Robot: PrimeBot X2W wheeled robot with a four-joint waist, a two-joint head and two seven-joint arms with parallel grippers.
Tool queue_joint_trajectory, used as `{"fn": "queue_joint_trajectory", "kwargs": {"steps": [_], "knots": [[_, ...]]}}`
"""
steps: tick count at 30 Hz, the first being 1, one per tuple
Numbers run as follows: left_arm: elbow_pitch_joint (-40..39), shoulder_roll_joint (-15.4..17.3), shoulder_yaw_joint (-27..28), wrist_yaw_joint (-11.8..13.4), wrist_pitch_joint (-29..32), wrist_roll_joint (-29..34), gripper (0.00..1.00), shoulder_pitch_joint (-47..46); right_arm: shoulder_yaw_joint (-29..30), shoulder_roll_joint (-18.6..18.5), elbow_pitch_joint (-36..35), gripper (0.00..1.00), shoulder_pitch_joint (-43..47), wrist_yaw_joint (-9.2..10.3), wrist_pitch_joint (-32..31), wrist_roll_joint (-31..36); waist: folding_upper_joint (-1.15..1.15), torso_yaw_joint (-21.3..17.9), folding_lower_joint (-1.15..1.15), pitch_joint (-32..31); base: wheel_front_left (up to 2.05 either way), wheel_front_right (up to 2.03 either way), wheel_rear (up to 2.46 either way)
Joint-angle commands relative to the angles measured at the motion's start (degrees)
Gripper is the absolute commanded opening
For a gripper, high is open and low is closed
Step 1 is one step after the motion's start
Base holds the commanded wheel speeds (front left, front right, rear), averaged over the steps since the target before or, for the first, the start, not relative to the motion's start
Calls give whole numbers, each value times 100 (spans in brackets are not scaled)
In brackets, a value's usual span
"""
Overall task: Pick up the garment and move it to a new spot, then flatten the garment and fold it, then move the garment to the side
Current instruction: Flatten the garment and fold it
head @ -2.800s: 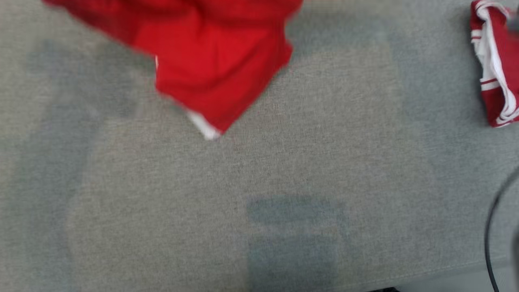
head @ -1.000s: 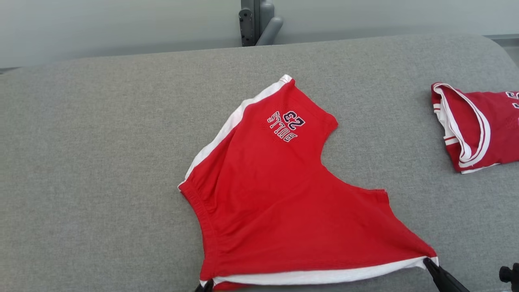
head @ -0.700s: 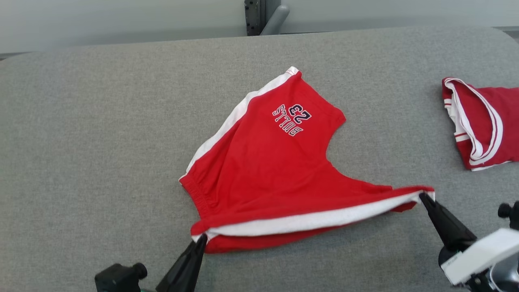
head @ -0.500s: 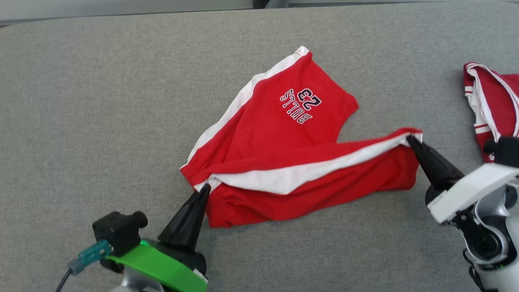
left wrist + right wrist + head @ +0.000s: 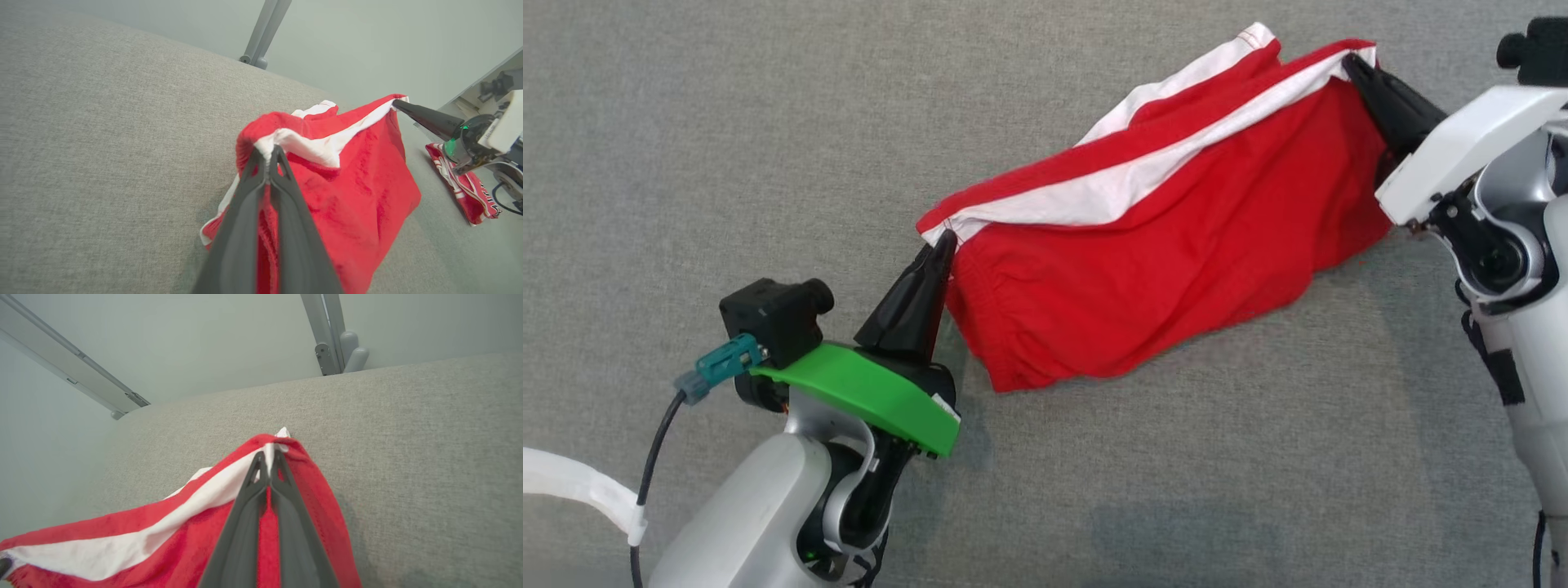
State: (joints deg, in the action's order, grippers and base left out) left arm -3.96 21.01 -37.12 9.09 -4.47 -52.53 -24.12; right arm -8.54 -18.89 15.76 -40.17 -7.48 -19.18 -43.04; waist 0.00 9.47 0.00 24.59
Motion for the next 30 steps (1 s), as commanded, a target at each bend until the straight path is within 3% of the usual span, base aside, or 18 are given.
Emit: {"fn": "queue_joint_trajectory", "kwargs": {"steps": [1,8,17,18,19,20,21,22,23,24,25,30], "knots": [[85,-30,20,6,-44,70,0,-139,-28,-53,141,0,-169,-1,-27,89,0,249,0,244,0,0,0],[533,-277,-92,-154,-104,21,0,-314,-275,-143,798,0,-871,-1,-143,317,0,427,0,329,0,0,0],[953,-431,-145,-237,-121,-7,0,-431,-586,-250,1181,0,-1111,-1,-116,335,0,505,0,255,0,0,0],[1049,-446,-174,-227,-85,-2,0,-462,-628,-255,1264,10,-1134,-1,-63,338,0,486,0,222,0,0,0],[1086,-451,-178,-214,-74,-8,0,-465,-670,-263,1273,48,-1152,-1,-27,348,0,470,0,201,0,0,0],[1118,-443,-178,-188,-65,-2,7,-463,-707,-281,1278,100,-1163,-1,13,360,0,449,0,176,0,0,0],[1139,-432,-173,-155,-82,22,17,-457,-745,-290,1293,100,-1151,-1,40,343,0,426,0,145,0,0,0],[1160,-424,-159,-137,-103,29,36,-437,-804,-310,1290,100,-1130,-1,54,330,0,401,0,115,0,0,0],[1177,-411,-146,-102,-116,31,50,-410,-849,-328,1264,100,-1113,-1,69,302,0,372,0,89,0,0,0],[1194,-388,-129,-74,-126,47,82,-381,-876,-360,1230,100,-1095,-1,109,278,0,342,0,58,0,0,0],[1194,-367,-121,-33,-140,59,100,-345,-910,-394,1179,100,-1070,-1,164,245,0,316,0,22,0,0,0],[1028,-184,-61,252,-365,244,100,-74,-987,-614,808,100,-751,-1,483,66,0,165,0,-227,0,0,0]]}}
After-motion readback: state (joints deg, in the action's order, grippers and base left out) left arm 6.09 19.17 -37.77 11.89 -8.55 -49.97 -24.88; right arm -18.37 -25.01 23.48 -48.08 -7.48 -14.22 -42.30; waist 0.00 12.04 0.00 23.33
